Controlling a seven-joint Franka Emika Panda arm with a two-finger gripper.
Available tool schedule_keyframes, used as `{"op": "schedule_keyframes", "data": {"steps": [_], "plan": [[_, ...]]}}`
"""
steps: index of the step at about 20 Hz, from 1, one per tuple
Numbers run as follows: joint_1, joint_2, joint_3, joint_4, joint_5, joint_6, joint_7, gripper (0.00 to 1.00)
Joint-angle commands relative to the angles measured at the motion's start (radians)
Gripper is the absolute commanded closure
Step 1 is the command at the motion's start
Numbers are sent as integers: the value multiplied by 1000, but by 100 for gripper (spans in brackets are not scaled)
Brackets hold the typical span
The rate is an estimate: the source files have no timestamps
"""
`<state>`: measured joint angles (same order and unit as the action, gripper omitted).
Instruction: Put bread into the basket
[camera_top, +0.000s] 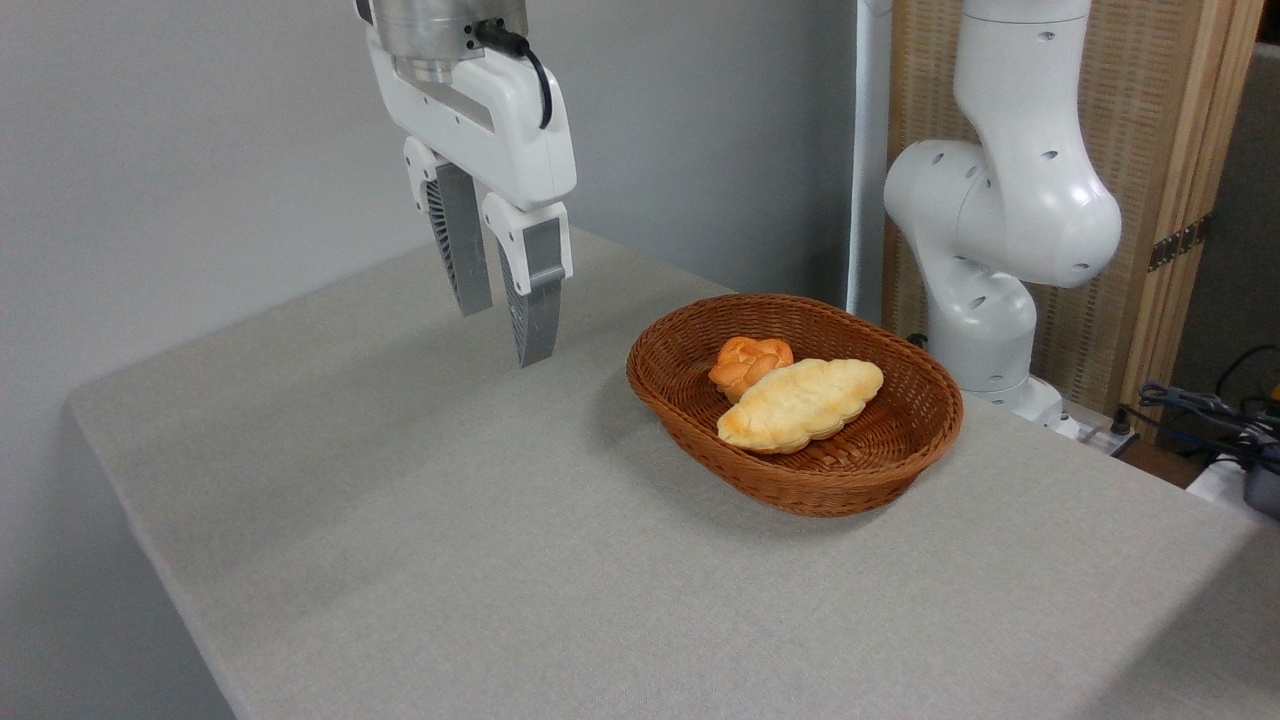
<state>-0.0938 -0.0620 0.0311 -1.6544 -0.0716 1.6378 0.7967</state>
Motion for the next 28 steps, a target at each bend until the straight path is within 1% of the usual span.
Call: {"op": "schedule_keyframes", "data": {"steps": [1, 3, 6, 11, 14, 16, 17, 25, 28], "plan": [[34, 1, -28, -18, 18, -6, -7, 0], [37, 1, -30, -19, 27, -6, -7, 0], [55, 2, -30, -19, 30, -9, -8, 0], [55, 5, -33, -12, 33, -27, -10, 0], [66, 5, -45, -12, 35, -27, -14, 0], [66, 5, -49, -8, 62, -27, -16, 0], [66, 5, -51, -7, 67, -32, -16, 0], [63, 2, -33, 4, 67, -44, -7, 0], [63, 1, -19, 8, 59, -44, -8, 0]]}}
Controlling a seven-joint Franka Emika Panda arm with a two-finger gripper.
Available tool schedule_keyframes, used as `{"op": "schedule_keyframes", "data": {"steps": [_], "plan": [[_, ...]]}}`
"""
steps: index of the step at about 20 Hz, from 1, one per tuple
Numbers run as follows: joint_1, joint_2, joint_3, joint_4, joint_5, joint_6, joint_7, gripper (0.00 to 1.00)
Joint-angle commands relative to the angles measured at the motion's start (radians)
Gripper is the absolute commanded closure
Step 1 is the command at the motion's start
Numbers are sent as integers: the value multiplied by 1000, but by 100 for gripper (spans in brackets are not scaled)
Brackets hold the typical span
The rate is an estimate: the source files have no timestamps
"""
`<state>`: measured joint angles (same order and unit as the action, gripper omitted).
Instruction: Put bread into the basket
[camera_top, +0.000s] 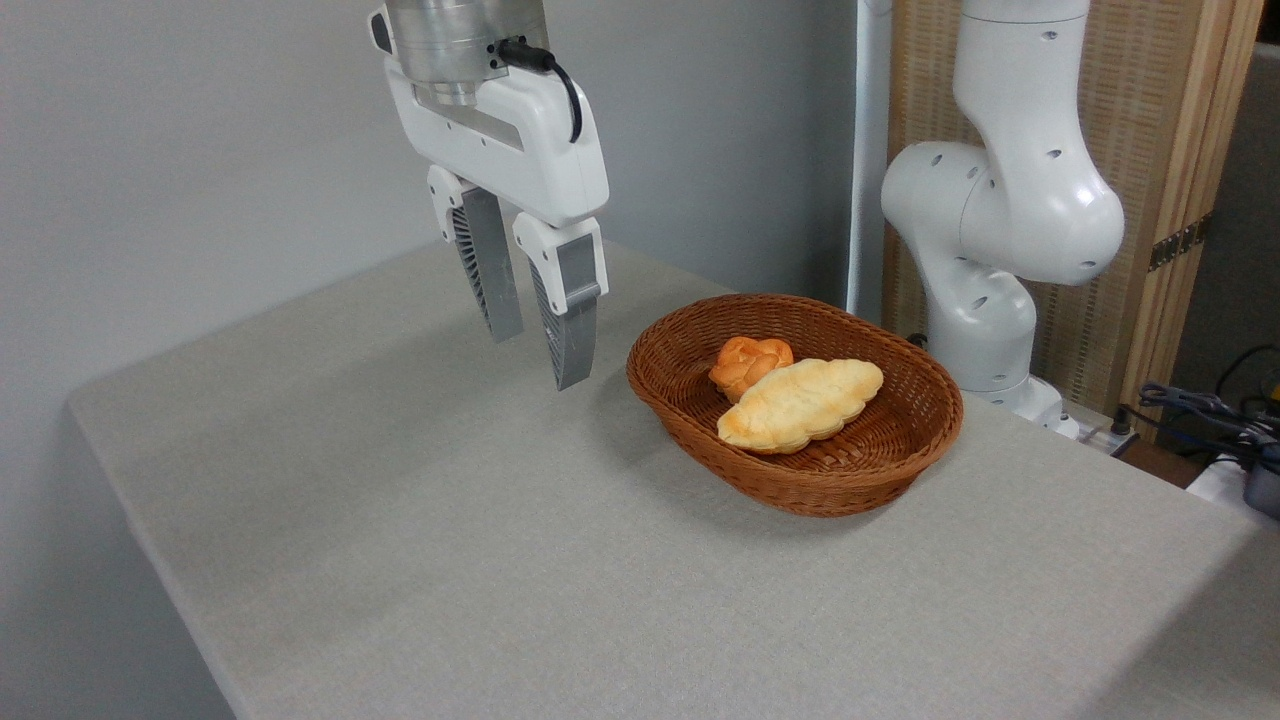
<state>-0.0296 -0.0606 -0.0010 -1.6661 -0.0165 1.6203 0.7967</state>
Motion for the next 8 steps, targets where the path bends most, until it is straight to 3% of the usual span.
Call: {"op": "schedule_keyframes", "data": {"steps": [1, 8], "plan": [[-1, -1, 13, 20, 4, -26, -8, 0], [-1, -1, 13, 20, 0, -26, -10, 0]]}}
